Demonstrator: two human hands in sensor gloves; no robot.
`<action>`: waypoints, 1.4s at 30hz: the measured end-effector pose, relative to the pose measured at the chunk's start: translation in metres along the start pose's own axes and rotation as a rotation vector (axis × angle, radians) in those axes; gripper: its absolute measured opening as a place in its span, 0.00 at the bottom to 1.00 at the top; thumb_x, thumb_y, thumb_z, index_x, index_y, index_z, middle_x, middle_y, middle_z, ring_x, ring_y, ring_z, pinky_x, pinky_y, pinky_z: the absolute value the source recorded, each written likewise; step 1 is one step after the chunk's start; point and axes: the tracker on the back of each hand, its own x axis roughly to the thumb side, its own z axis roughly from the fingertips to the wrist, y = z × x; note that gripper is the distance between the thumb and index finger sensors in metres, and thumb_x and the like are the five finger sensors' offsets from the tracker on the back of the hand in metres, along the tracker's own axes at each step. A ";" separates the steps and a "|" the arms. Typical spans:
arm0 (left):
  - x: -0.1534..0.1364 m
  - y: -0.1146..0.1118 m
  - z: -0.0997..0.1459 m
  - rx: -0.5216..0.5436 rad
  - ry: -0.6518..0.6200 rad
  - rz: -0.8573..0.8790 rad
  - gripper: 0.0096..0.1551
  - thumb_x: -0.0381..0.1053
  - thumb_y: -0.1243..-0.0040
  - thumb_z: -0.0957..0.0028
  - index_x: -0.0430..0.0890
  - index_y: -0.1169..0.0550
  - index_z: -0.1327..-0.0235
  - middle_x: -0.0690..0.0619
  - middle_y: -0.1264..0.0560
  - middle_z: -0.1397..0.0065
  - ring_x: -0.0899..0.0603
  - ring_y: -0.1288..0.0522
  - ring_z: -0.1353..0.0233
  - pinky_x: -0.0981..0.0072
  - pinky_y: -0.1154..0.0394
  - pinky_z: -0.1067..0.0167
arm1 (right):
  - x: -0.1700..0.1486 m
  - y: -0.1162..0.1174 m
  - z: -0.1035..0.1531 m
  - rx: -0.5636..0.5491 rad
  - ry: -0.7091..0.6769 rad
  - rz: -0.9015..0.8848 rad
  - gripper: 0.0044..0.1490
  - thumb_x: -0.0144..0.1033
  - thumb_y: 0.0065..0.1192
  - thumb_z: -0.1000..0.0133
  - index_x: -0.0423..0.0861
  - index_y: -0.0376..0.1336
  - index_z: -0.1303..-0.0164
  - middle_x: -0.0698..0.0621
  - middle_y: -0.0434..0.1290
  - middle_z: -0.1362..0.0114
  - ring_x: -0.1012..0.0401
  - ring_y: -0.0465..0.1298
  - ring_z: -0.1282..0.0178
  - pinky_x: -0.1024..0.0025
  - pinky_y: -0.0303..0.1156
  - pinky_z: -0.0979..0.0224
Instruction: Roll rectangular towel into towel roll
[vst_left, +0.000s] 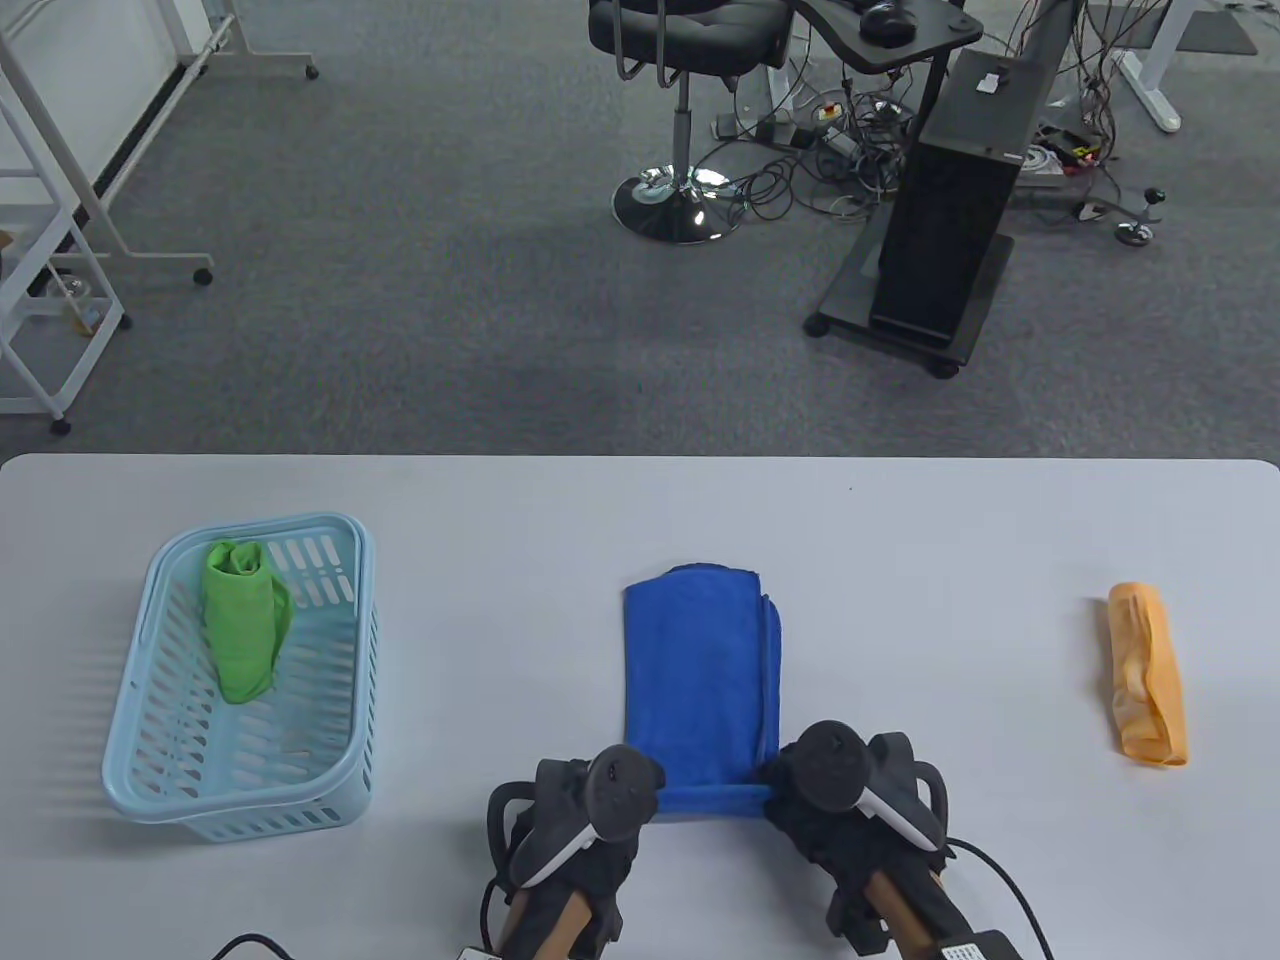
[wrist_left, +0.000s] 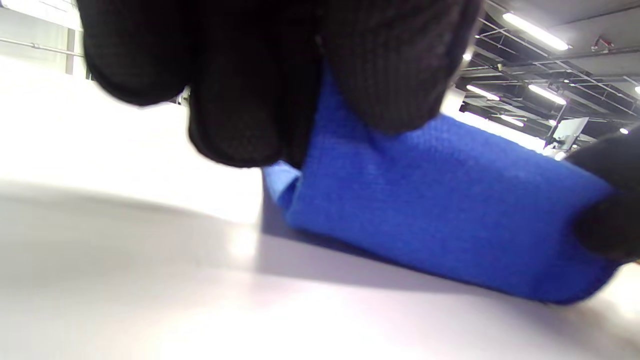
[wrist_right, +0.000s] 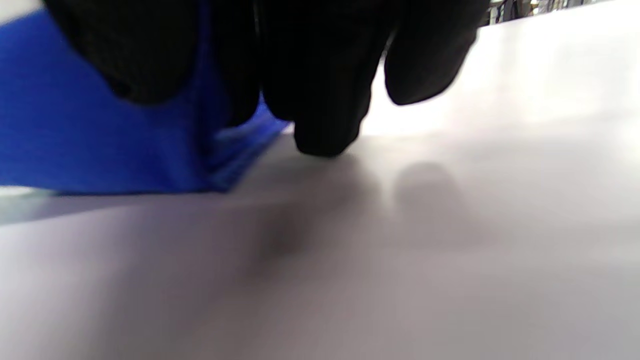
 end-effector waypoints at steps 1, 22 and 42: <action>0.001 -0.001 0.003 -0.017 -0.004 0.004 0.22 0.51 0.31 0.60 0.53 0.12 0.51 0.47 0.12 0.49 0.44 0.13 0.52 0.46 0.21 0.50 | -0.005 -0.003 0.003 0.001 0.004 -0.002 0.36 0.46 0.65 0.61 0.49 0.71 0.41 0.45 0.68 0.30 0.55 0.79 0.38 0.47 0.69 0.31; -0.019 -0.017 0.003 -0.083 0.099 0.119 0.24 0.56 0.31 0.61 0.48 0.09 0.55 0.47 0.09 0.58 0.46 0.12 0.61 0.47 0.19 0.55 | 0.022 0.013 0.021 0.053 -0.142 -0.029 0.34 0.48 0.64 0.60 0.55 0.68 0.40 0.46 0.56 0.24 0.51 0.67 0.26 0.40 0.58 0.25; -0.018 -0.020 0.000 -0.116 0.197 -0.031 0.25 0.61 0.33 0.61 0.46 0.10 0.62 0.48 0.12 0.64 0.48 0.15 0.66 0.45 0.20 0.52 | 0.021 -0.007 0.033 -0.073 -0.119 -0.030 0.50 0.48 0.65 0.60 0.55 0.49 0.27 0.44 0.44 0.22 0.49 0.61 0.24 0.40 0.55 0.23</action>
